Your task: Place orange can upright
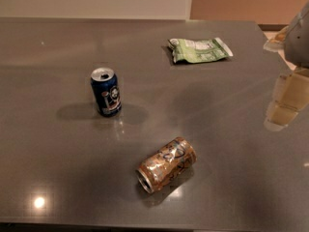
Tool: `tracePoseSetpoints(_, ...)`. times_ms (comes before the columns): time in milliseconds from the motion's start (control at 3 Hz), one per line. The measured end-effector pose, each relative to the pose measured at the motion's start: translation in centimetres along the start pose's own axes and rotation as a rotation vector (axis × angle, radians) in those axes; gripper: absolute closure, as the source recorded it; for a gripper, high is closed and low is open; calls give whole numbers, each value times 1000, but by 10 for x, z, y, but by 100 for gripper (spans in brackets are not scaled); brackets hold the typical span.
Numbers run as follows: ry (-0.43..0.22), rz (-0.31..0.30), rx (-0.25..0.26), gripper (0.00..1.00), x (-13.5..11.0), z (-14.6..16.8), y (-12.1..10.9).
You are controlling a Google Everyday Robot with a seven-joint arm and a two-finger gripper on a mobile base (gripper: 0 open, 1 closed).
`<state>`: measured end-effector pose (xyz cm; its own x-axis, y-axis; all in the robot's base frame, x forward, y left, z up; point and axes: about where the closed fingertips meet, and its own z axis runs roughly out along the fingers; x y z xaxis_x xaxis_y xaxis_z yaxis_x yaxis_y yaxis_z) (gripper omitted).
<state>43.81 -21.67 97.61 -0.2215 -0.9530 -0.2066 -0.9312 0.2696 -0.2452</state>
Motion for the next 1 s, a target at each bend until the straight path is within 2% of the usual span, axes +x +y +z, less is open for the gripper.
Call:
tracePoseSetpoints(333, 0, 0, 0, 0, 0, 0, 0)
tracePoseSetpoints(667, -13, -27, -9, 0, -8, 0, 0)
tracePoseSetpoints(1000, -36, -128, -62, 0, -37, 11, 9)
